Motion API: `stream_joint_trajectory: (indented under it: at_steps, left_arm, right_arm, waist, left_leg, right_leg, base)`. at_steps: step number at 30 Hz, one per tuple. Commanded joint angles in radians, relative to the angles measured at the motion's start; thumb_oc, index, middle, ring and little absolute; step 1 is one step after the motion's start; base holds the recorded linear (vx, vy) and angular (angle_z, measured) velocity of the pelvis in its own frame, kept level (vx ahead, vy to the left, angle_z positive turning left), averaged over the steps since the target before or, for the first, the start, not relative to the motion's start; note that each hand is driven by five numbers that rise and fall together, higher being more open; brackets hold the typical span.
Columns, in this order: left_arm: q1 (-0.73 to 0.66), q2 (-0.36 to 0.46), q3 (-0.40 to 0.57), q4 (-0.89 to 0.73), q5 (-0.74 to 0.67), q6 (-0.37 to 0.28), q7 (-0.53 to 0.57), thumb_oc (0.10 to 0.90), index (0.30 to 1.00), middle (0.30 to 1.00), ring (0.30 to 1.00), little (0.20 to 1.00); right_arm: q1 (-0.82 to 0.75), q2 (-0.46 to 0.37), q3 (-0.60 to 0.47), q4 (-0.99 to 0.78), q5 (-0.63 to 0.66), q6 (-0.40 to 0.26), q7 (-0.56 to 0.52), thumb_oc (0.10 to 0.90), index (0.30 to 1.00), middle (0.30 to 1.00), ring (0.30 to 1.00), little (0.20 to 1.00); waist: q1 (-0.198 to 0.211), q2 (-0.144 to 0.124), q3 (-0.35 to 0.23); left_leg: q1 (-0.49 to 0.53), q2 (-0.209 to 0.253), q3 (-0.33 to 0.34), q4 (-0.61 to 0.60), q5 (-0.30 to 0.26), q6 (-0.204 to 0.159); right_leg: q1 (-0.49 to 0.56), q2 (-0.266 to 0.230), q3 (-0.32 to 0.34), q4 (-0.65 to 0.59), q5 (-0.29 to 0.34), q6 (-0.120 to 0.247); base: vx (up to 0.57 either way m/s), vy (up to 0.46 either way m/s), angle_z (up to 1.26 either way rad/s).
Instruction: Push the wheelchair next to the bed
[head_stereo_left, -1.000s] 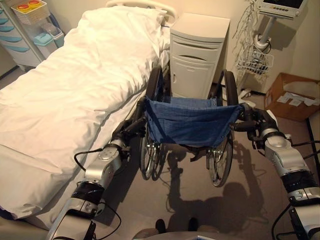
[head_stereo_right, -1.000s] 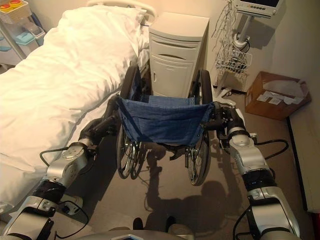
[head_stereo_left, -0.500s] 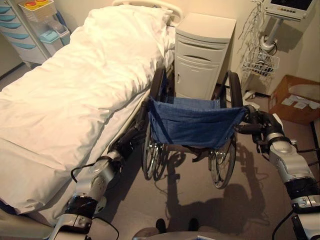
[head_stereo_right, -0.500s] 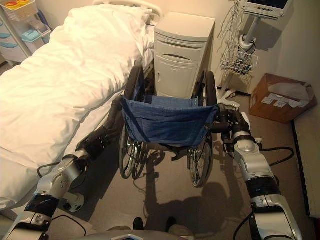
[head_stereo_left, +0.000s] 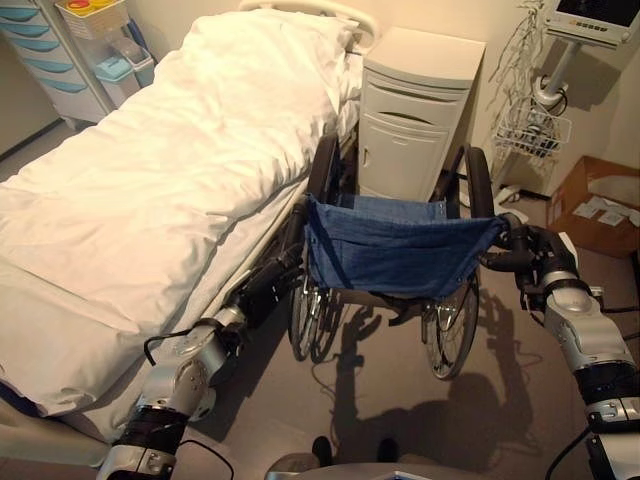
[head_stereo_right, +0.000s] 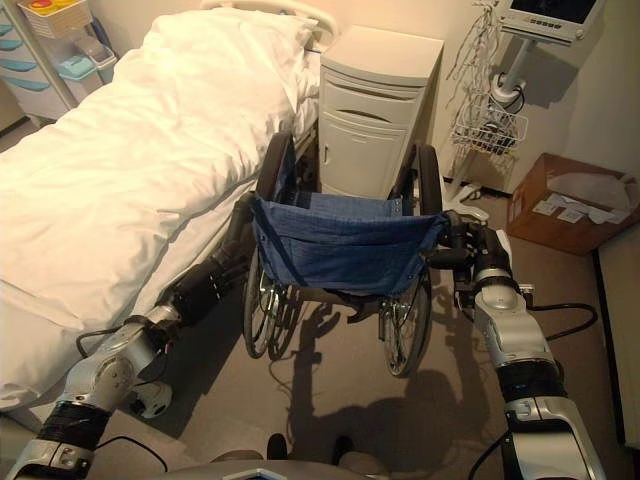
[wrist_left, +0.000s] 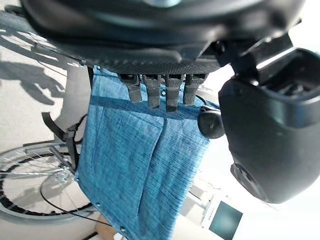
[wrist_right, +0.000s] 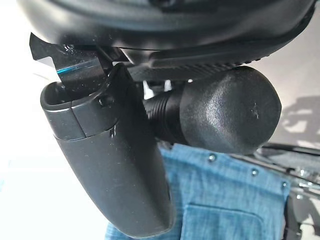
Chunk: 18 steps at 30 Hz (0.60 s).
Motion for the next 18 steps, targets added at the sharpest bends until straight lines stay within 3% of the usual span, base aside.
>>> stream_joint_trajectory:
  at_steps: [1,7,10,18]
  left_arm:
    - [-0.038,0.043,0.047,-0.042,-0.025,-0.069,0.018,0.800,0.900,0.900,0.900,0.900]
    - [-0.015,0.007,0.080,0.044,-0.014,-0.178,0.084,0.800,0.900,0.900,0.900,0.900]
    - [-0.006,-0.014,0.091,0.061,-0.010,-0.202,0.085,0.800,0.900,0.900,0.900,0.900]
    - [0.033,-0.036,0.101,0.167,0.064,-0.261,0.060,0.800,0.900,0.900,0.900,0.900]
  right_arm:
    - [0.019,-0.154,-0.080,0.043,-0.075,-0.068,-0.087,0.800,0.900,0.900,0.900,0.900]
    - [0.032,-0.152,-0.100,0.057,-0.059,-0.073,-0.094,0.800,0.900,0.900,0.900,0.900]
    - [0.037,-0.148,-0.114,0.062,-0.032,-0.080,-0.096,0.800,0.900,0.900,0.900,0.900]
    - [0.065,-0.120,-0.198,0.070,0.210,-0.139,-0.129,0.800,0.900,0.900,0.900,0.900]
  waist:
    - [0.004,-0.015,-0.087]
    - [0.004,-0.020,-0.090]
    - [0.004,-0.022,-0.088]
    - [0.000,-0.026,-0.085]
  left_leg:
    - [0.013,-0.006,0.018,0.009,-0.049,-0.059]
    - [0.011,-0.005,0.021,0.009,-0.049,-0.060]
    - [0.012,-0.005,0.021,0.009,-0.050,-0.059]
    - [0.013,-0.003,0.026,0.009,-0.054,-0.059]
  right_leg:
    - [0.004,-0.010,-0.040,0.028,0.009,0.056]
    - [0.002,-0.010,-0.048,0.028,0.005,0.052]
    - [0.003,-0.009,-0.048,0.030,0.002,0.049]
    - [0.002,-0.005,-0.044,0.034,-0.003,0.045]
  base:
    - [0.00,0.000,0.00]
    - [0.00,0.000,0.00]
    - [0.00,0.000,0.00]
    - [0.00,0.000,0.00]
